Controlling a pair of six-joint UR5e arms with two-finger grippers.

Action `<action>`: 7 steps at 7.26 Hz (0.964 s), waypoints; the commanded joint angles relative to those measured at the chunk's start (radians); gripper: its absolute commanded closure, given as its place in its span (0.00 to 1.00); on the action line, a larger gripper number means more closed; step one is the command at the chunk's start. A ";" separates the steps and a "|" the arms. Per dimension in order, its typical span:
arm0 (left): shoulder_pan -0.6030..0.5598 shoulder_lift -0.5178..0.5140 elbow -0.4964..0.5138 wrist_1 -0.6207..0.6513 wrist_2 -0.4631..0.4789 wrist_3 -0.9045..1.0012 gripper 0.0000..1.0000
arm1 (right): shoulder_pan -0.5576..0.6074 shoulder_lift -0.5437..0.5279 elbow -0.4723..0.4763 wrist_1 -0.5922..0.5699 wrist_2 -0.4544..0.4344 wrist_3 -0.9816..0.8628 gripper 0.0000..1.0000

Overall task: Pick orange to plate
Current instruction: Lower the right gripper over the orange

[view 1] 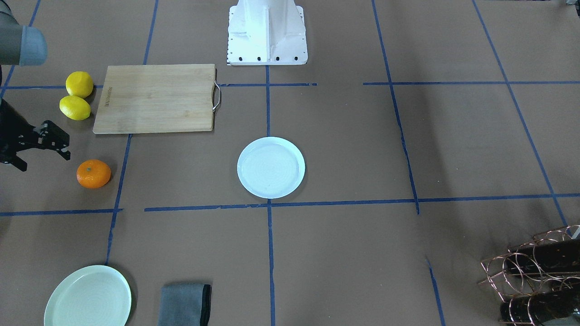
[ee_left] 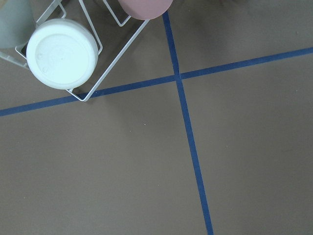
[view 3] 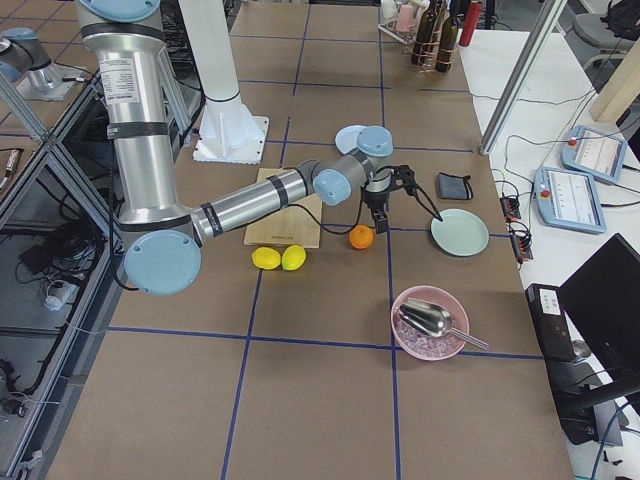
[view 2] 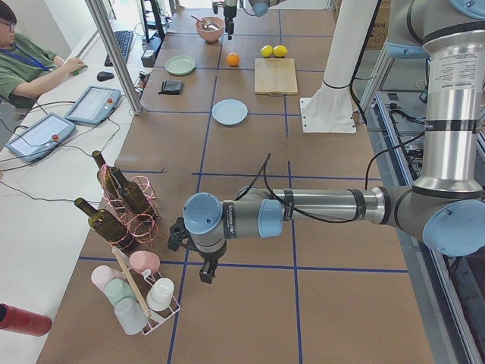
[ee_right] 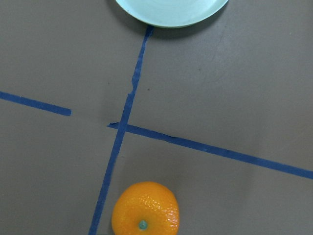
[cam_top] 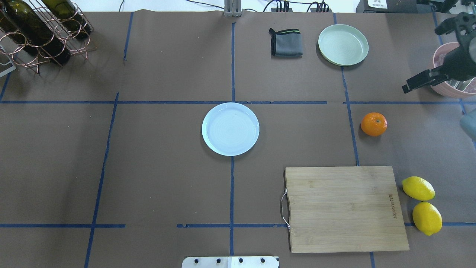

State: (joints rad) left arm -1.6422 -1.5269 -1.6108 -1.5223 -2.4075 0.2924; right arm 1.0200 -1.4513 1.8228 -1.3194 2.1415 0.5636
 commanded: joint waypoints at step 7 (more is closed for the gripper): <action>-0.002 0.013 -0.017 -0.004 -0.005 -0.006 0.00 | -0.193 0.006 -0.129 0.200 -0.203 0.194 0.00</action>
State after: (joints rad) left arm -1.6444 -1.5154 -1.6276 -1.5247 -2.4122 0.2876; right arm 0.8274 -1.4461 1.6978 -1.1181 1.9438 0.7638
